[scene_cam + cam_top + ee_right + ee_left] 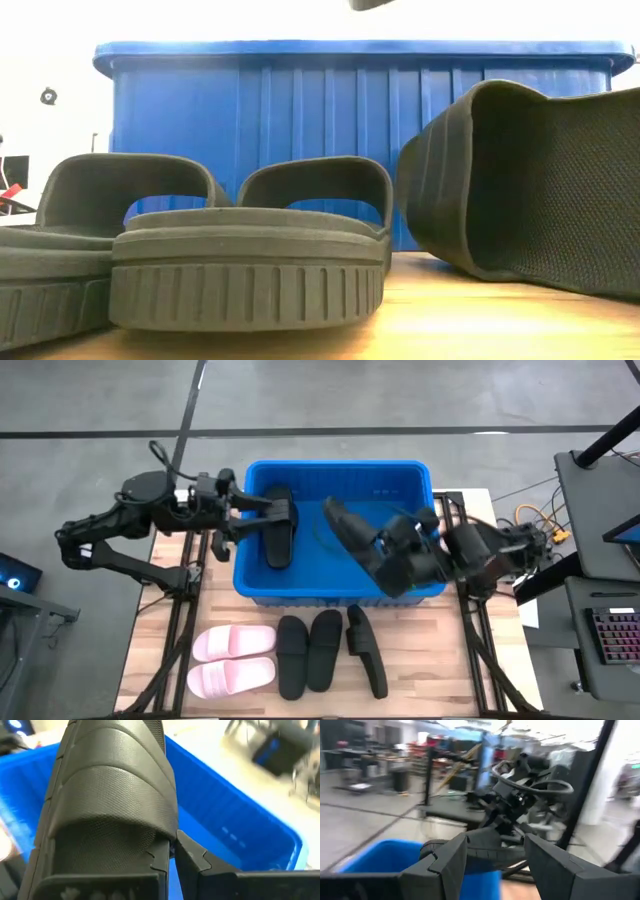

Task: Pick and place slides into bin
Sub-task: Put the black slide into the blue organizer bin

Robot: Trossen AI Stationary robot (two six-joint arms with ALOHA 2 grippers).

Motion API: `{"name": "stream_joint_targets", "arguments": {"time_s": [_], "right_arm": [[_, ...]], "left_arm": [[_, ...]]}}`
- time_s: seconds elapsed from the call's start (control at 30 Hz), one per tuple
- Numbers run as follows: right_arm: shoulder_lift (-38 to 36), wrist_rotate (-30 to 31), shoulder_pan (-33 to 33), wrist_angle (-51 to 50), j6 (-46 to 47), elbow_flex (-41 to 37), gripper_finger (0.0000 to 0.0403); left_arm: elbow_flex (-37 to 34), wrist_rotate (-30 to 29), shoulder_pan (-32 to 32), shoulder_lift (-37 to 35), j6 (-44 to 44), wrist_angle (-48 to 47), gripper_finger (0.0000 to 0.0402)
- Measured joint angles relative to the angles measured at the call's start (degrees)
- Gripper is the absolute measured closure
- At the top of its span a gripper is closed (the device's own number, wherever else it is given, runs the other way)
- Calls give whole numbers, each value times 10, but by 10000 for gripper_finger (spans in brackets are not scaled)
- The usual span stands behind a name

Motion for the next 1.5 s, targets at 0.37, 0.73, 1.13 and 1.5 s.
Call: {"name": "stream_joint_targets", "arguments": {"time_s": [0.37,0.73,1.13,1.5], "right_arm": [[23,-84,-159,82,-19,-5,391],[143,-118,-255,154,8,-4,391],[271,-135,-285,186,43,-3,391],[349,-128,-311,192,42,-3,391]], "left_arm": [[-1,-189,0,-27,100,-104,217],[-1,-276,0,-38,262,-120,217],[0,-293,0,-70,322,-120,217],[0,-292,0,-81,322,-120,217]]}}
